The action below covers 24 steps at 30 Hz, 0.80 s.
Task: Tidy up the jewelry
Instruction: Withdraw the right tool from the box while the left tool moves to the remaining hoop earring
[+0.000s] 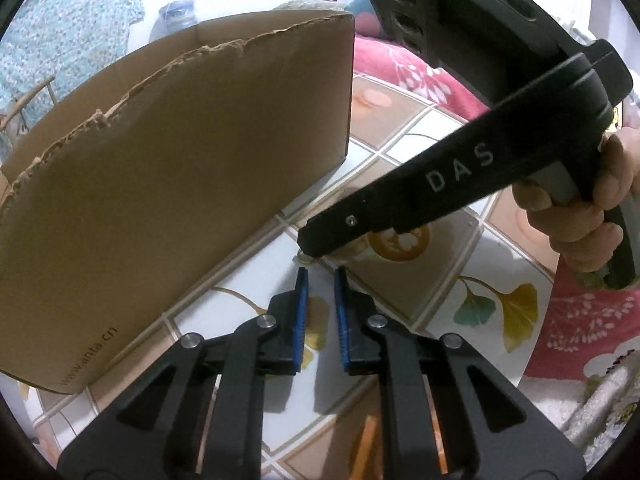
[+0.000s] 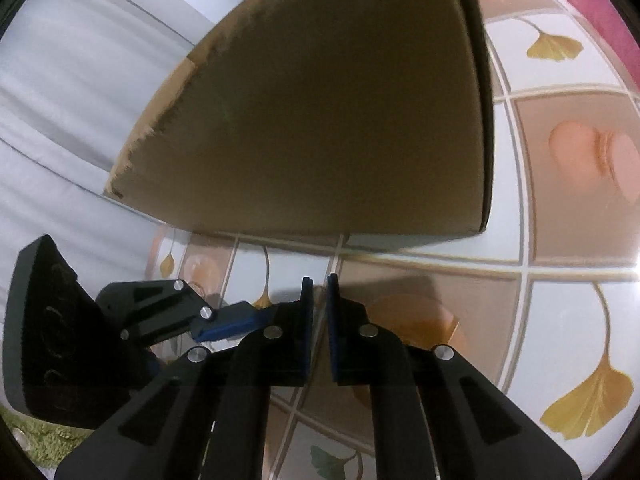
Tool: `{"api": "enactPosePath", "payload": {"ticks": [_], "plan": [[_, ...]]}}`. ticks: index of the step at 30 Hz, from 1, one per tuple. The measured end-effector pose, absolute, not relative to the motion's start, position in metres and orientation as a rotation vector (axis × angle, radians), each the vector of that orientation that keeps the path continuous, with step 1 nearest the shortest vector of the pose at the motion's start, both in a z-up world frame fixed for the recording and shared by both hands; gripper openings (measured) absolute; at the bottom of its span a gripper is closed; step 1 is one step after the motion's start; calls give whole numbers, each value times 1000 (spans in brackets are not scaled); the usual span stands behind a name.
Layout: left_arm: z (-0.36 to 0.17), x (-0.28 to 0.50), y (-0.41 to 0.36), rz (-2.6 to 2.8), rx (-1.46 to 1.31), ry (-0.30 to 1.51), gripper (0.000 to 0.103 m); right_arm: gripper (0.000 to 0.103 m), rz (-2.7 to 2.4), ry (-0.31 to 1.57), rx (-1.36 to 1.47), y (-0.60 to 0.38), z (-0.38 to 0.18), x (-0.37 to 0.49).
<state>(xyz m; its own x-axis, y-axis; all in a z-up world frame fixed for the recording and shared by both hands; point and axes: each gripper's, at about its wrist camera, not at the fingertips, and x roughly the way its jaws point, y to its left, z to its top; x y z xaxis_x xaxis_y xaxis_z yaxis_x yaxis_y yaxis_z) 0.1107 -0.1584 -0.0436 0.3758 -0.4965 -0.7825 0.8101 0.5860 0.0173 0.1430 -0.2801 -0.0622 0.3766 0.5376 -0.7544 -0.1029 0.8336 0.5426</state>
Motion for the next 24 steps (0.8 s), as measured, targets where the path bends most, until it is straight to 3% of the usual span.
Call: {"api": "enactPosePath", "payload": {"ticks": [24], "plan": [[-49, 91, -138, -878, 435, 832, 12, 5, 395, 1100, 375, -265, -58, 153]]}}
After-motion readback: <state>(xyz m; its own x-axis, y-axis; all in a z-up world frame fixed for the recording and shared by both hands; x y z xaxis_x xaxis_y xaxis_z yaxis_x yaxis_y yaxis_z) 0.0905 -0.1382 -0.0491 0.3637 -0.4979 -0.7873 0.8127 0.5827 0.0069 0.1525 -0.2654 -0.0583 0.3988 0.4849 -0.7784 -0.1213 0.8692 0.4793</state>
